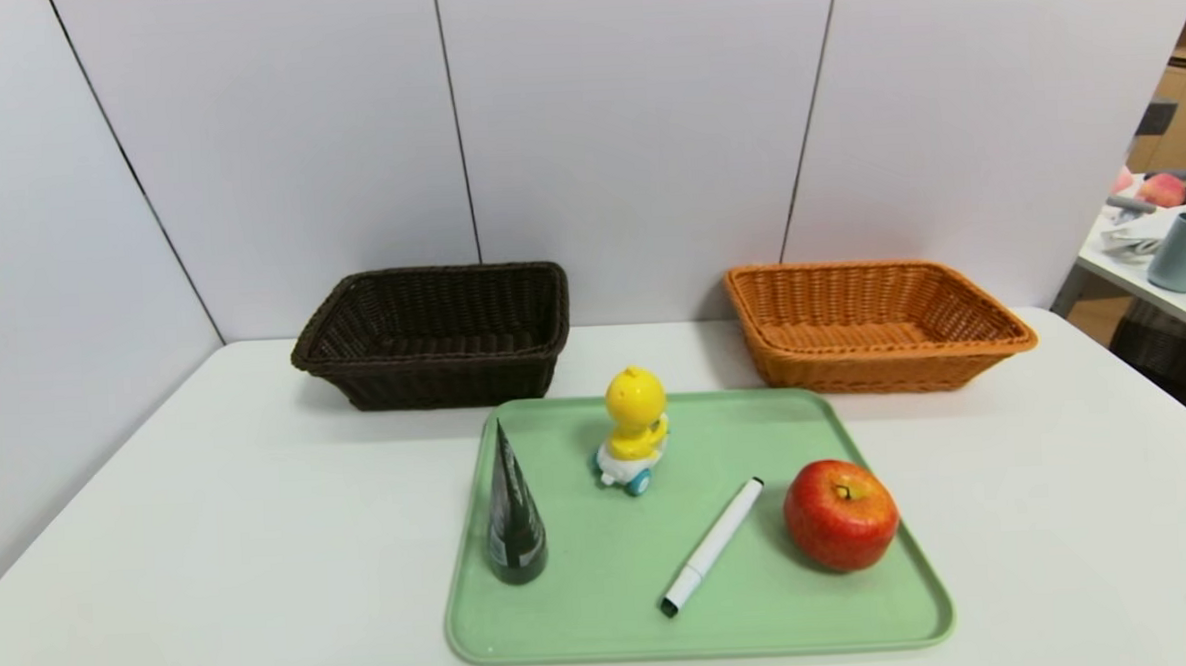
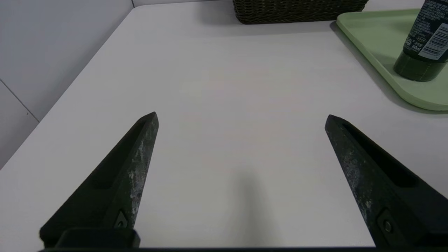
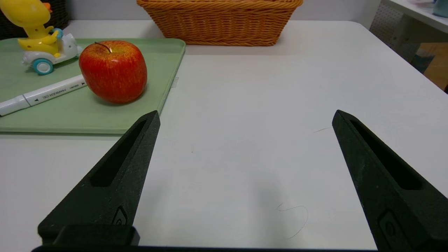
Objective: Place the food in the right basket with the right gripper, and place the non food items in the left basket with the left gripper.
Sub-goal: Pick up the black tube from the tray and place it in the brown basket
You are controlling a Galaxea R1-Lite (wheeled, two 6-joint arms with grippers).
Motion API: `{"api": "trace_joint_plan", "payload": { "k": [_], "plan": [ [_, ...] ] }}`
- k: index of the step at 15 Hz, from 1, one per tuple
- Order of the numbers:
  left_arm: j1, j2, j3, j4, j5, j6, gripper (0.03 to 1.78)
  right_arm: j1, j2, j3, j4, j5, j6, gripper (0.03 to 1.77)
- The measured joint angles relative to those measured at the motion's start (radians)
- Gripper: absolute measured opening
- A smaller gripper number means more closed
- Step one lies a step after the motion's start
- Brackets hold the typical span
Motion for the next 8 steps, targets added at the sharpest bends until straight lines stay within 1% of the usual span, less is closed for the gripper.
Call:
{"api": "trace_joint_plan", "payload": {
  "k": [8],
  "plan": [
    [0.0,0.0,0.0,-0.001,0.0,0.009,1.69,0.0,0.0,0.0,-0.001,0.002,-0.005,1.7]
  ]
}}
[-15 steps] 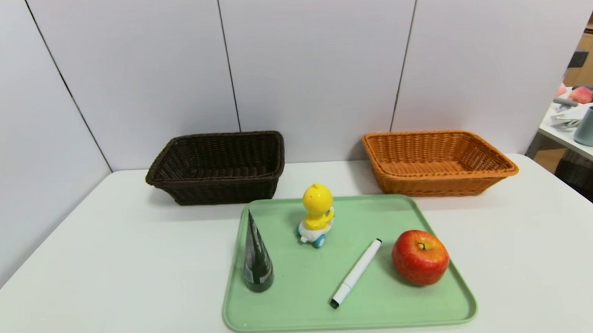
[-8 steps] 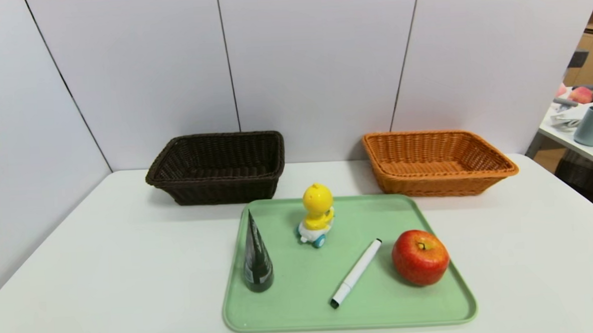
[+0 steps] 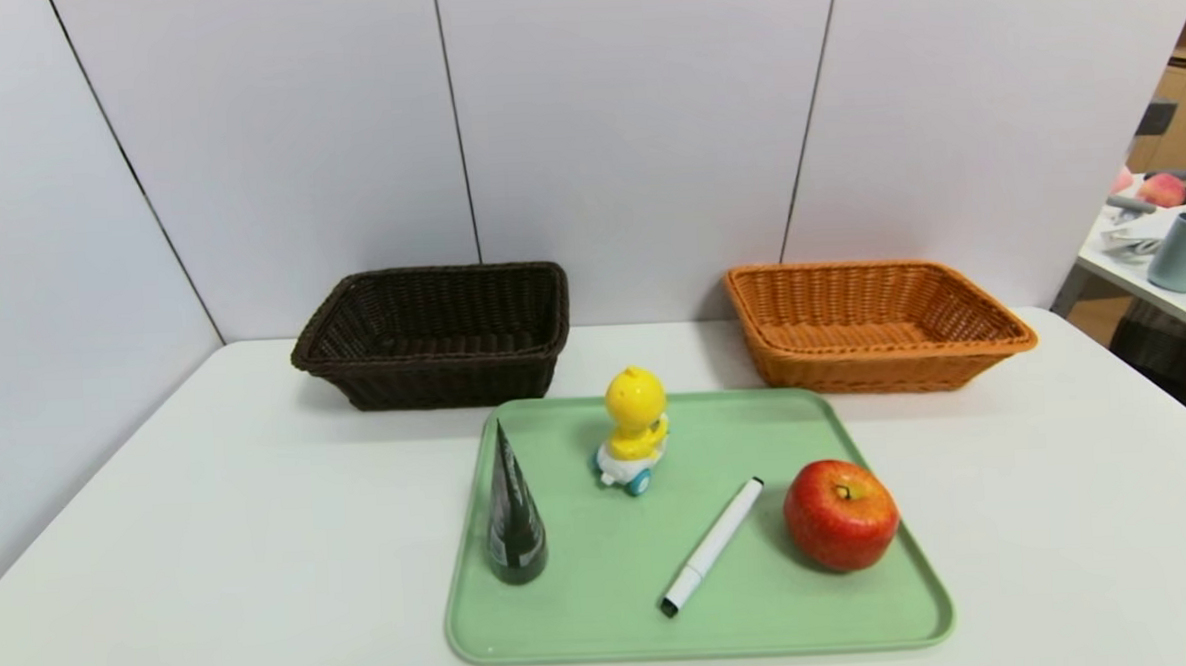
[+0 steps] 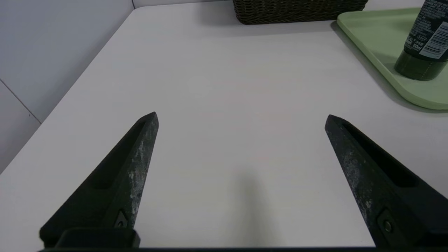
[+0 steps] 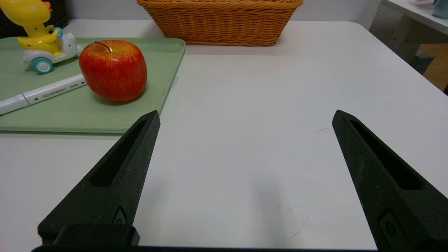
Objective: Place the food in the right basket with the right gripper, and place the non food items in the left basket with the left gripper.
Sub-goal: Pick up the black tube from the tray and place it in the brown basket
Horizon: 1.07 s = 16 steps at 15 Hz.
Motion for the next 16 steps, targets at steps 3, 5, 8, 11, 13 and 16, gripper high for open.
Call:
{"api": "trace_joint_plan", "payload": {
  "k": [3,5,8,11,13,16],
  "plan": [
    [0.0,0.0,0.0,0.0,-0.001,0.005,1.69,0.0,0.0,0.0,0.002,-0.001,-0.001,1.7],
    [0.0,0.0,0.0,0.001,-0.001,0.005,1.69,0.0,0.0,0.0,0.0,0.004,-0.009,1.7],
    [-0.001,0.001,-0.051,0.045,-0.007,-0.003,1.69,0.0,0.001,-0.057,0.012,0.025,-0.002,1.7],
    [0.0,0.03,-0.214,0.198,-0.009,-0.017,1.69,0.0,0.024,-0.187,0.138,0.075,-0.003,1.7],
    [0.0,0.1,-0.317,0.277,-0.01,-0.044,1.69,0.001,0.082,-0.272,0.193,0.096,-0.004,1.7],
    [0.0,0.242,-0.455,0.354,-0.019,-0.062,1.69,0.01,0.226,-0.369,0.21,0.108,-0.005,1.7]
  ]
}}
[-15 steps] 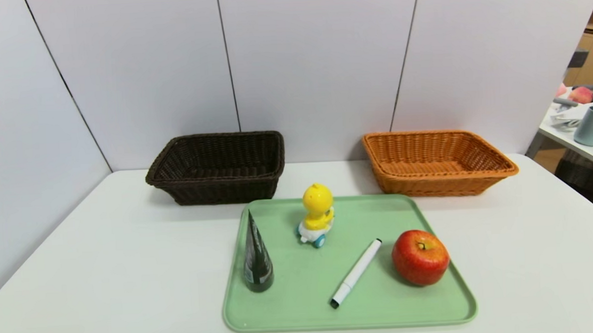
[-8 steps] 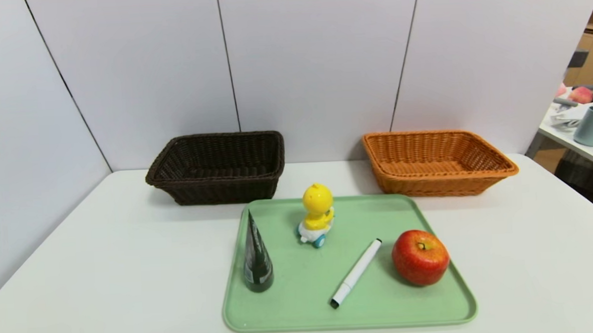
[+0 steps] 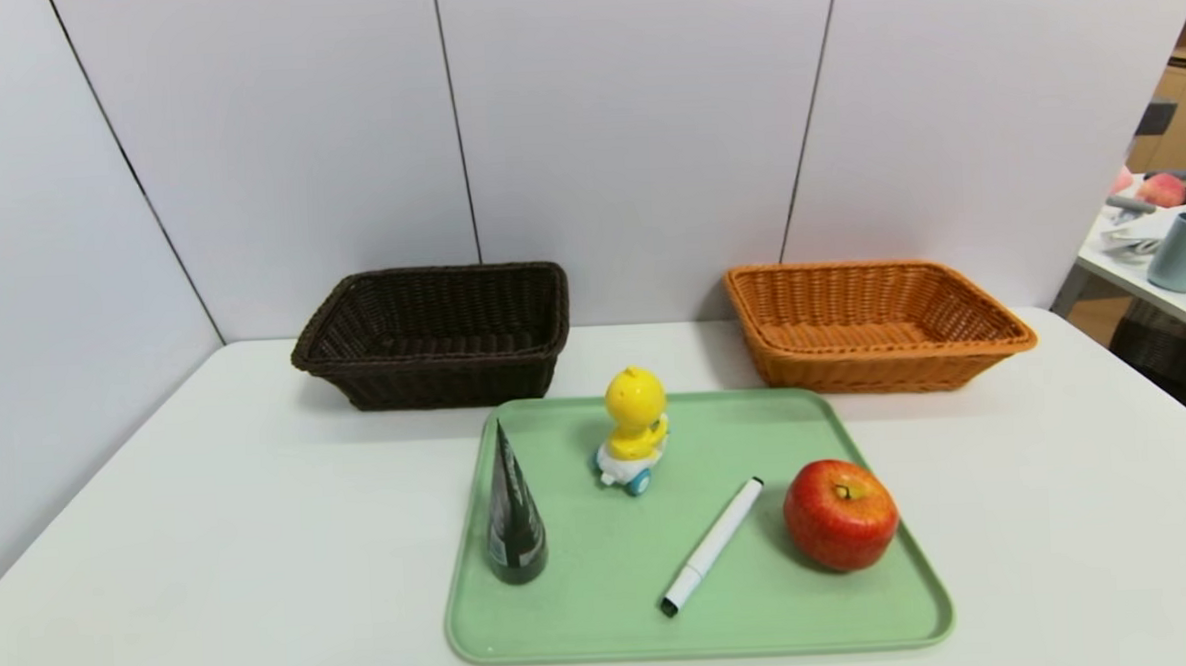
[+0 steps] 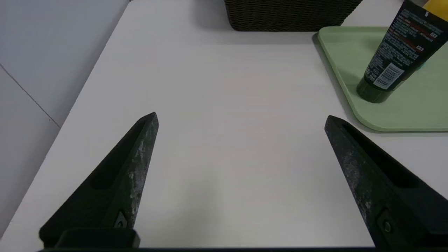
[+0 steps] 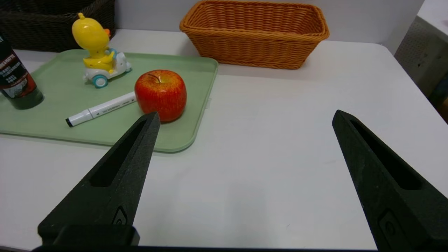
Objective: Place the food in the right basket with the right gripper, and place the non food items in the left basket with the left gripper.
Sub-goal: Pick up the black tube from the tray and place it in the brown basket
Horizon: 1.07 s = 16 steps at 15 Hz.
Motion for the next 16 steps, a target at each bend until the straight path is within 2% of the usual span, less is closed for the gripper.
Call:
{"api": "trace_joint_plan", "payload": {
  "k": [6,8,11,14,16],
  "plan": [
    [0.0,0.361,-0.2,0.03,-0.013,-0.023,1.69,0.009,0.391,-0.217,0.093,0.011,-0.007,1.7],
    [0.0,0.465,-0.258,0.038,-0.027,-0.04,1.69,0.01,0.518,-0.285,0.141,0.048,-0.008,1.7],
    [0.0,0.585,-0.327,0.083,-0.075,-0.059,1.69,0.01,0.669,-0.343,0.162,0.1,-0.007,1.7],
    [-0.004,0.706,-0.416,0.141,-0.171,-0.059,1.69,0.012,0.751,-0.379,0.217,0.097,-0.005,1.7],
    [-0.024,0.779,-0.479,0.171,-0.236,-0.055,1.69,0.014,0.772,-0.438,0.318,0.096,-0.008,1.7]
  ]
}}
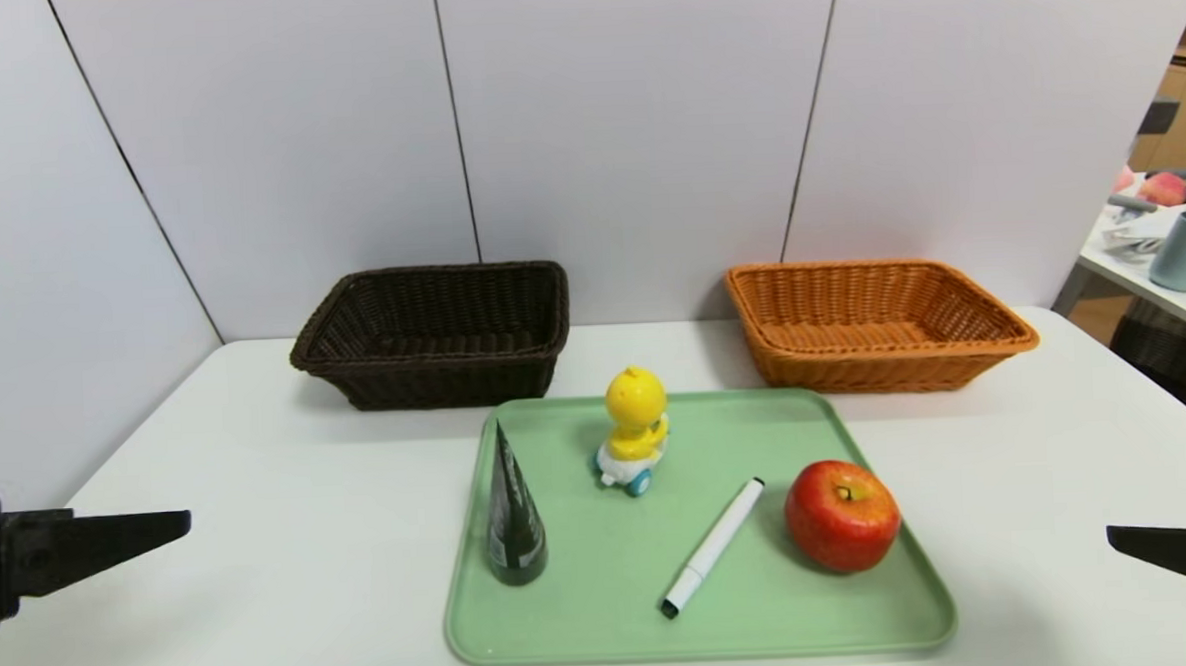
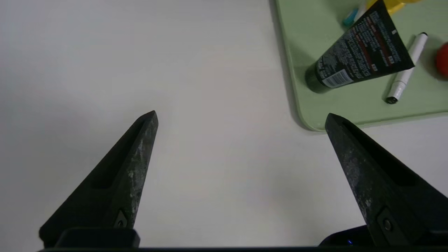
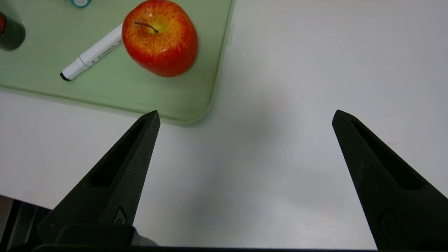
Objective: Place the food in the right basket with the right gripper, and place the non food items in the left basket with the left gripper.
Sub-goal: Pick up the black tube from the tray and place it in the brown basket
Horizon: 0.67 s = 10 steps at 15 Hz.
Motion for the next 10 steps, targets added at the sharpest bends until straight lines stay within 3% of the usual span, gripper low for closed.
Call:
{"api": "trace_joint_plan", "payload": {
  "k": [3,7,9,10],
  "plan": [
    [-0.079,0.077,-0.044,-0.005,-0.013,-0.009,1.69,0.018,0.035,-0.032,0.026,0.006,-0.011,1.7],
    [-0.275,0.132,-0.048,-0.064,-0.005,-0.117,1.69,0.079,0.121,-0.06,0.017,0.006,-0.01,1.7],
    [-0.39,0.144,-0.027,-0.099,0.033,-0.165,1.69,0.099,0.15,-0.063,-0.003,0.006,-0.006,1.7],
    [-0.446,0.151,-0.004,-0.124,0.08,-0.18,1.69,0.11,0.163,-0.061,-0.021,0.004,-0.004,1.7]
  ]
}}
